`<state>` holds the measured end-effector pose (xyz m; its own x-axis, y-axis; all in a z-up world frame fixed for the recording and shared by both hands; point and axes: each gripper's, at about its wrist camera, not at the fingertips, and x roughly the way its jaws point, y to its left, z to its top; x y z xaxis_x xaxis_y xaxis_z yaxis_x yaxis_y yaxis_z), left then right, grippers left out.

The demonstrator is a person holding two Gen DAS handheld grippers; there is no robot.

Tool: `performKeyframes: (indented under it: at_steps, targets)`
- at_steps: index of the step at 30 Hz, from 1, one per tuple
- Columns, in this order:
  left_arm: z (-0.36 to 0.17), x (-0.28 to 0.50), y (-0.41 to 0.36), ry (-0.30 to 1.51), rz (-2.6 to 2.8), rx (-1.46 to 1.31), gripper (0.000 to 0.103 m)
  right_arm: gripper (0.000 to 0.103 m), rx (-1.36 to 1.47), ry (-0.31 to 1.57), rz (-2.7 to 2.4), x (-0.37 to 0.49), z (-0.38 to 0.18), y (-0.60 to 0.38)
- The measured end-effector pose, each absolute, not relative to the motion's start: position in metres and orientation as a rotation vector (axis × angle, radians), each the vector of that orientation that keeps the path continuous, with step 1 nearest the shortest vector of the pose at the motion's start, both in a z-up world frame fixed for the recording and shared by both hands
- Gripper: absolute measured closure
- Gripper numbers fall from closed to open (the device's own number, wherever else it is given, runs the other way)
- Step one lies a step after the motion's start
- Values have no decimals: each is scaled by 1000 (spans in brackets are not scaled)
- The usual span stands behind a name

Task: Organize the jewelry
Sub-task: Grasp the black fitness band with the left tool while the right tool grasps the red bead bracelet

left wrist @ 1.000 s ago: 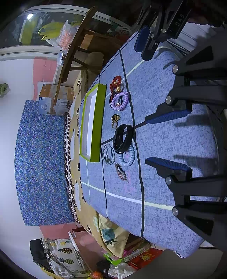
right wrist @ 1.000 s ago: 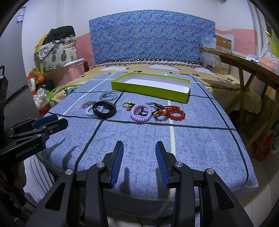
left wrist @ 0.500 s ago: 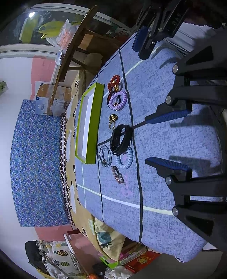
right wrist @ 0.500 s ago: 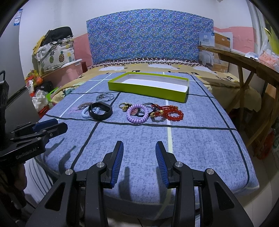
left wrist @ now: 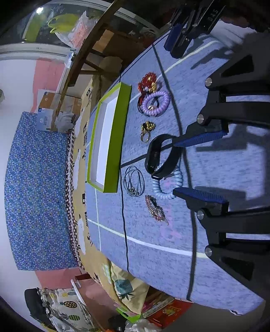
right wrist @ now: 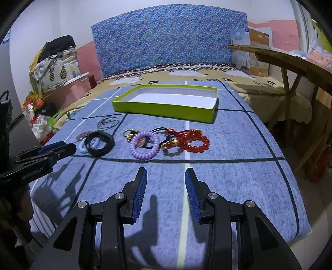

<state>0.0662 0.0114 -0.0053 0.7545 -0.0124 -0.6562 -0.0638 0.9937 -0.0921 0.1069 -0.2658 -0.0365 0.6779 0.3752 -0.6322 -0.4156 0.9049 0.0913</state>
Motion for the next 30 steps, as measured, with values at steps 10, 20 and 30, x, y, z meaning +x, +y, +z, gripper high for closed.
performKeyframes:
  at_steps: [10, 20, 30]
  targets:
    - [-16, 99, 16, 770, 41, -137, 61, 64, 83, 794, 473, 151, -42, -272]
    - [-11, 110, 15, 773, 27, -156, 61, 64, 250, 880, 513, 182, -49, -261]
    - [-20, 122, 15, 816, 34, -155, 83, 88, 353, 942, 480, 201, -58, -267]
